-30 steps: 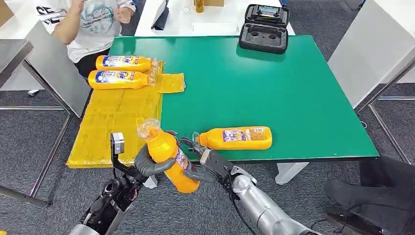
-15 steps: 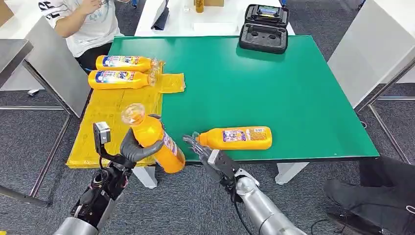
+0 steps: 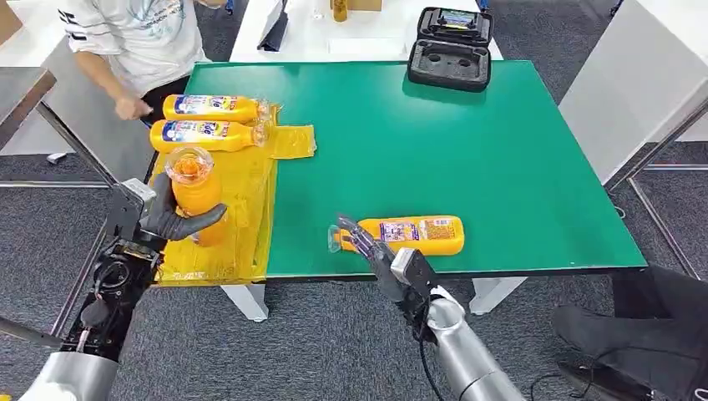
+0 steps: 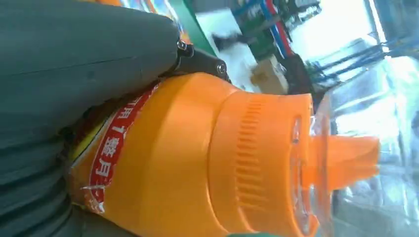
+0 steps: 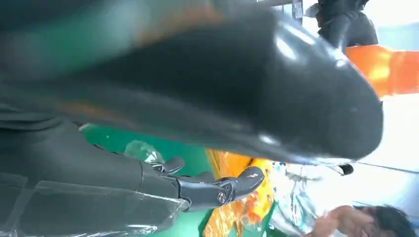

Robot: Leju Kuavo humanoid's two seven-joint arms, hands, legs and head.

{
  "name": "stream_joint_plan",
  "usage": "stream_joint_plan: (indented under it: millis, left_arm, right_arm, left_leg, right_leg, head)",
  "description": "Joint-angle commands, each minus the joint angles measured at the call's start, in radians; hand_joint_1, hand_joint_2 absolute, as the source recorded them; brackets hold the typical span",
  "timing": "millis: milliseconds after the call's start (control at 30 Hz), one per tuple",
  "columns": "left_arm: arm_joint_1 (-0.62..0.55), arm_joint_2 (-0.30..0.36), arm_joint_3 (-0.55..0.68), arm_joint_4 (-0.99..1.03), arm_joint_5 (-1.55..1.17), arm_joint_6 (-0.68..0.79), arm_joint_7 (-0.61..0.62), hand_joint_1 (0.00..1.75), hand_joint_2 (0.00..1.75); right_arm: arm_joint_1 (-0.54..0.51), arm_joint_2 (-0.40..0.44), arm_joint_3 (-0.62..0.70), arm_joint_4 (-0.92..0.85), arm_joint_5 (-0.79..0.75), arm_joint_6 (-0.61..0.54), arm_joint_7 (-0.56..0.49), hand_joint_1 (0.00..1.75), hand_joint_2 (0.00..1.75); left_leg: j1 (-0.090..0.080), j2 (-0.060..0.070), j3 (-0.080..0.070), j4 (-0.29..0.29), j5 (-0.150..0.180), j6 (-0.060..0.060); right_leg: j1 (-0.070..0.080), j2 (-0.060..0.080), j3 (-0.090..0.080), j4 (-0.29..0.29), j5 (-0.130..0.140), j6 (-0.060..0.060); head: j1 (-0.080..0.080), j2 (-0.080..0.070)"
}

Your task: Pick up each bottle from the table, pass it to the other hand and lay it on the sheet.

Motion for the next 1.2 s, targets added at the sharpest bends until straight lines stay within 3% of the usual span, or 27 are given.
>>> stream_joint_plan:
  millis: [33, 167, 200, 567, 600, 900, 1033, 1200]
  left_arm:
    - [-0.065, 0.134, -0.014, 0.076, -0.215, 0.088, 0.060, 1.75, 1.75]
    - [-0.053, 0.205, -0.057, 0.097, -0.306, 0.072, 0.056, 1.75, 1.75]
    - [-0.054, 0.207, -0.062, 0.102, -0.303, 0.049, 0.050, 1.75, 1.75]
    - [-0.120, 0.258, -0.179, 0.155, -0.448, -0.010, 0.087, 1.75, 1.75]
    - [-0.141, 0.255, -0.192, 0.176, -0.418, -0.065, 0.059, 1.75, 1.75]
    - [-0.232, 0.235, -0.277, 0.271, -0.474, -0.074, 0.082, 1.75, 1.75]
    - [-0.298, 0.183, -0.320, 0.379, -0.486, -0.055, 0.090, 1.75, 1.75]
    - [-0.352, 0.124, -0.341, 0.443, -0.486, -0.018, 0.106, 1.75, 1.75]
  right_arm:
    - [-0.043, -0.015, -0.031, -0.031, -0.011, 0.011, 0.005, 0.00, 0.00]
    - [-0.071, -0.020, -0.040, -0.015, -0.007, 0.009, 0.005, 0.00, 0.00]
    - [-0.075, -0.021, -0.043, -0.012, -0.006, 0.008, 0.005, 0.00, 1.75]
    - [-0.100, -0.017, -0.063, 0.058, 0.000, 0.003, 0.005, 0.00, 1.75]
    - [-0.105, -0.017, -0.060, 0.066, -0.002, 0.009, 0.005, 0.00, 1.75]
    - [-0.102, -0.007, -0.046, 0.078, 0.001, 0.006, 0.005, 0.00, 1.75]
    - [-0.116, 0.005, -0.057, 0.161, 0.018, -0.023, 0.009, 0.00, 1.75]
    - [-0.144, 0.006, -0.073, 0.349, 0.066, -0.088, 0.105, 0.00, 1.75]
  left_leg:
    - [0.001, 0.001, 0.000, 0.000, 0.000, -0.001]
    - [0.001, 0.002, 0.000, 0.000, 0.000, -0.001]
    - [0.001, 0.003, 0.001, 0.001, -0.001, -0.002]
    - [0.002, -0.001, 0.001, 0.001, 0.000, -0.002]
    - [0.002, -0.002, 0.001, 0.001, 0.000, -0.002]
    - [0.003, -0.001, 0.002, 0.001, -0.001, -0.003]
    - [0.001, -0.003, 0.001, 0.000, 0.000, -0.002]
    - [0.002, -0.005, 0.002, 0.000, 0.001, -0.002]
  right_leg:
    - [0.001, 0.000, 0.000, 0.000, 0.000, -0.001]
    - [0.001, 0.002, 0.000, 0.000, 0.000, -0.001]
    - [0.001, 0.003, 0.001, 0.001, 0.000, -0.002]
    - [0.002, -0.001, 0.002, 0.000, -0.001, -0.002]
    - [0.002, -0.002, 0.001, 0.000, -0.001, -0.002]
    - [0.003, -0.001, 0.004, -0.001, -0.001, -0.003]
    - [0.001, -0.003, 0.002, 0.000, -0.001, -0.001]
    - [0.002, -0.005, 0.004, -0.001, -0.001, -0.002]
  head:
    - [0.000, 0.000]
    - [0.000, 0.000]
    - [0.000, 0.000]
    - [0.000, 0.000]
    - [0.000, 0.000]
    - [0.000, 0.000]
    - [0.000, 0.000]
    - [0.000, 0.000]
